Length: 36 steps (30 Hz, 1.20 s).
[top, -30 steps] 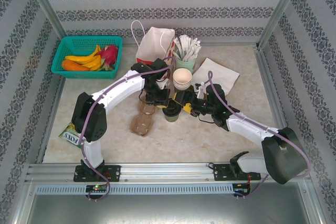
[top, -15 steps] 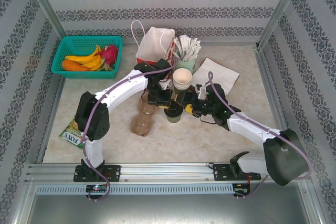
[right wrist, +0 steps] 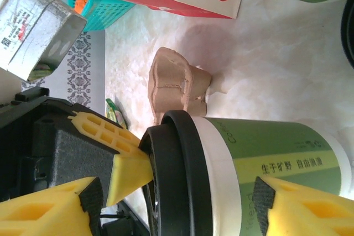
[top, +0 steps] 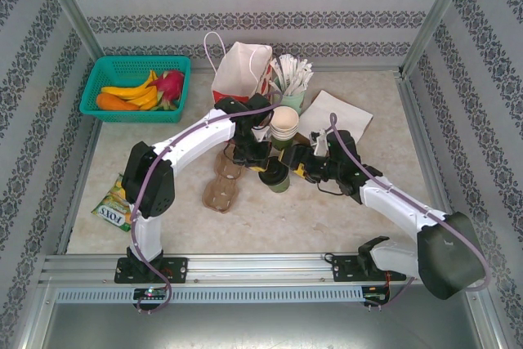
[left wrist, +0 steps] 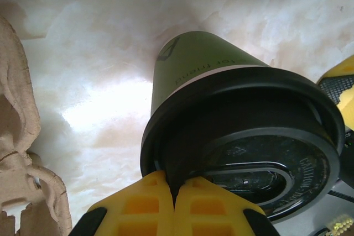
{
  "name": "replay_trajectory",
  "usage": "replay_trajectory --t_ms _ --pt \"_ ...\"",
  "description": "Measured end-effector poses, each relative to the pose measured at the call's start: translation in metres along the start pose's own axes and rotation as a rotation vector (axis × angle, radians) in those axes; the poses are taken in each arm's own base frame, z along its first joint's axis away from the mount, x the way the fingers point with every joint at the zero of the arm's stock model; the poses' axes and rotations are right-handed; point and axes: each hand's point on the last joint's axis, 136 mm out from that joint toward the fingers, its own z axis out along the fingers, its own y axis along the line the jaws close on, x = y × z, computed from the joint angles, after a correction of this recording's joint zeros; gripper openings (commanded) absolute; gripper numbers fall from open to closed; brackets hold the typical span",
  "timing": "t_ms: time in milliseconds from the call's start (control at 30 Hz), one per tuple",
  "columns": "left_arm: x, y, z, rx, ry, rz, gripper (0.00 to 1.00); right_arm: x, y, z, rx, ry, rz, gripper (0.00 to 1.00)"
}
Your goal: Pack the takeout coffee
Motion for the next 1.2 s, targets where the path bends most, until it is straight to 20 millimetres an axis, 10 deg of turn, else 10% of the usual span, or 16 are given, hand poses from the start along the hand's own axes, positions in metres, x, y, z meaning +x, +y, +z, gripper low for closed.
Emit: replay_trajectory --t_ms 467,1200 --pt "-0.001 0.002 -0.003 -0.026 0.001 -0.004 0.0 0.009 -0.006 -0.002 0.024 0.036 -0.018 0.3" --pt "-0.002 0.002 -0.004 -0.036 0.009 -0.007 0.0 0.013 -0.015 0.002 0.052 0.059 -0.001 0.2"
